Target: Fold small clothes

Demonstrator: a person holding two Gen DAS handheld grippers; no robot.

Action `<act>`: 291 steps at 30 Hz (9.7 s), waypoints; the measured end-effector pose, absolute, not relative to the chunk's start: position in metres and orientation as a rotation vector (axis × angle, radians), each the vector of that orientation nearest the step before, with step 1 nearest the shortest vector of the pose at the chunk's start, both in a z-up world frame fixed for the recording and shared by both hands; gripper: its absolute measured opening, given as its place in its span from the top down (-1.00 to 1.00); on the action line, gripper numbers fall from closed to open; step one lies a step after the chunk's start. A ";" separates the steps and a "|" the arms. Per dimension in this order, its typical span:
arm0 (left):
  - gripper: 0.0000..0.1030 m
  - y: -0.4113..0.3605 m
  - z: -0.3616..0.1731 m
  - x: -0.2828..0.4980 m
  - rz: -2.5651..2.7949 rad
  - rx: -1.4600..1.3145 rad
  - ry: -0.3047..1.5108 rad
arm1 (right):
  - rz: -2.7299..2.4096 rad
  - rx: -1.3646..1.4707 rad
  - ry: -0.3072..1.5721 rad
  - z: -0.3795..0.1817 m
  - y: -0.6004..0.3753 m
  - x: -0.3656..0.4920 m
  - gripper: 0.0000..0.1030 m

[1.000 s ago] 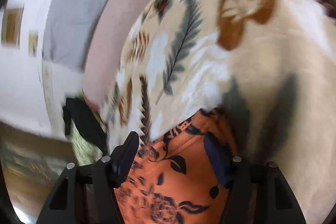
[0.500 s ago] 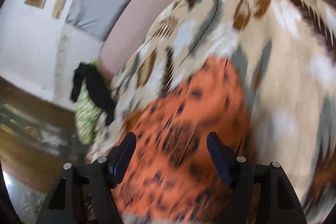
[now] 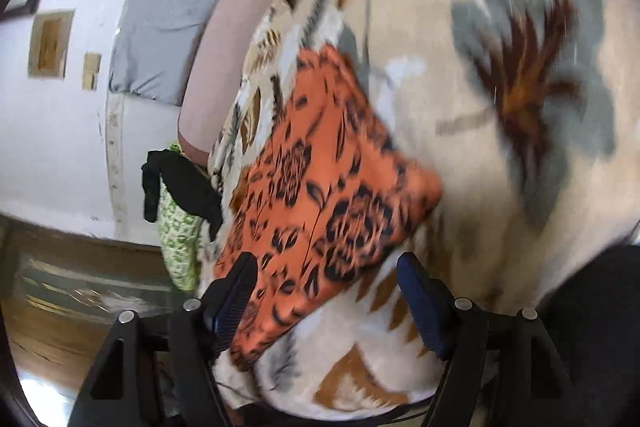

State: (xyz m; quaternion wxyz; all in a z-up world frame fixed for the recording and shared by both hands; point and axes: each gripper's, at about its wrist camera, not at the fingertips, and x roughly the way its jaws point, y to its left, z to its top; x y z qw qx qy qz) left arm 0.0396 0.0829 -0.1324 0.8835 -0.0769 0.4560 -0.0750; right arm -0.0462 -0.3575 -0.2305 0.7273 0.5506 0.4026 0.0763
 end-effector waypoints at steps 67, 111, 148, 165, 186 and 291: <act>-0.62 0.053 -0.116 0.042 -0.127 -0.112 0.896 | 0.132 1.274 0.818 -0.267 -0.364 -0.019 -0.49; -0.65 -0.018 -0.146 0.132 -0.099 -0.014 1.020 | 0.033 1.202 0.873 -0.251 -0.371 0.019 -0.51; -0.82 0.178 -0.101 0.001 0.154 -0.351 0.828 | 0.400 0.208 0.704 -0.074 -0.116 0.053 0.71; -0.82 0.139 -0.118 0.016 -0.188 -0.571 0.897 | 0.530 0.340 0.844 -0.142 -0.118 0.041 -0.65; 0.80 0.110 -0.088 0.006 -0.112 -0.299 0.720 | 0.494 0.415 0.891 -0.158 -0.140 0.059 -0.65; -0.50 0.090 -0.060 0.005 -0.385 -0.206 0.847 | 1.039 0.942 1.031 -0.199 -0.207 0.075 -0.56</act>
